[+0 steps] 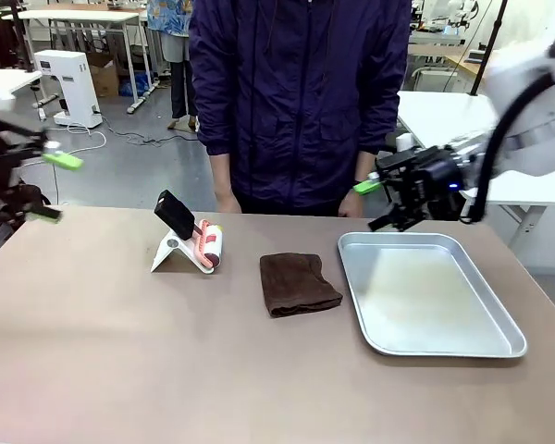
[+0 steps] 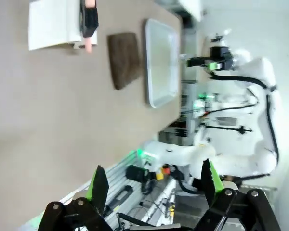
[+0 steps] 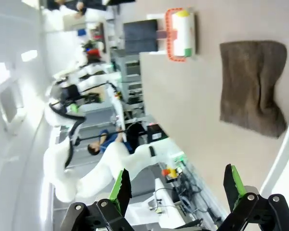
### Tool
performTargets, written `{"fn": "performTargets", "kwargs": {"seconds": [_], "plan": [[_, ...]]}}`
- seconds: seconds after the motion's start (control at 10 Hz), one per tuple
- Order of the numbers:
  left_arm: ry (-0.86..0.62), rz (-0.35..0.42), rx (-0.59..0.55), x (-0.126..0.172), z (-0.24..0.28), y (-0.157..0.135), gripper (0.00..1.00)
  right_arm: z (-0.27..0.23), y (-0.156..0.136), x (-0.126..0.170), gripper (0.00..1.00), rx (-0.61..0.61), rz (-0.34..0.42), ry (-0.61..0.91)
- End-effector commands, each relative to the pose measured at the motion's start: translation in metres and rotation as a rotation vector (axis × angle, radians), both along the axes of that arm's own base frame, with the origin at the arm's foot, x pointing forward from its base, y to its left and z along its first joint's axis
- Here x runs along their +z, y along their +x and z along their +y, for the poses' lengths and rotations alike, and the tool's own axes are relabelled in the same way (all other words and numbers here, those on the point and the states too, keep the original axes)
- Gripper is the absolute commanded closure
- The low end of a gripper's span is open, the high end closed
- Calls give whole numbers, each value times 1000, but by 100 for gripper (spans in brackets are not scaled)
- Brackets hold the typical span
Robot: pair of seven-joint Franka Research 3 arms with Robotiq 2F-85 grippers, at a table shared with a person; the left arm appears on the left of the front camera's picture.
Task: Clean the surface of the table.
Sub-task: Return the Lint Roller and towel to their original positions.
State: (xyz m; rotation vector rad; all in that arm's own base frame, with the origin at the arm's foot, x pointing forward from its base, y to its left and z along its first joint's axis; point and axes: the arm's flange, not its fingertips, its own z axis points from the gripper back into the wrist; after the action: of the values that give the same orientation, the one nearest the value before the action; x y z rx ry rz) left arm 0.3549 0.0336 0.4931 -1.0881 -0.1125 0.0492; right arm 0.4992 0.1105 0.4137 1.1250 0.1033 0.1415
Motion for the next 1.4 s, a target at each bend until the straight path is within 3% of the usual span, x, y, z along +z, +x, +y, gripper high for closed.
{"fn": "performTargets", "kwargs": {"seconds": [0.0, 0.3, 0.4, 0.8, 0.9, 1.0, 1.3], "plan": [[-203, -9, -14, -32, 50, -26, 0, -48, -44, 9, 0, -73, -36, 106], [-350, -60, 105, -78, 113, -38, 0, -121, -85, 5, 0, -249, -124, 229], [-405, -95, 56, -91, 126, -32, 0, -140, -92, -5, 0, -317, -138, 262], [-458, -77, 85, -123, 140, -3, 0, -175, -94, -37, 0, -551, -88, 297], [-438, -32, 95, -120, 137, 2, 0, -178, -100, -26, 0, -430, -63, 285], [-440, -67, 87, -128, 137, -9, 0, -178, -100, -26, 0, -430, -63, 285], [-440, -67, 87, -128, 137, -9, 0, -178, -100, -26, 0, -430, -63, 285]]}}
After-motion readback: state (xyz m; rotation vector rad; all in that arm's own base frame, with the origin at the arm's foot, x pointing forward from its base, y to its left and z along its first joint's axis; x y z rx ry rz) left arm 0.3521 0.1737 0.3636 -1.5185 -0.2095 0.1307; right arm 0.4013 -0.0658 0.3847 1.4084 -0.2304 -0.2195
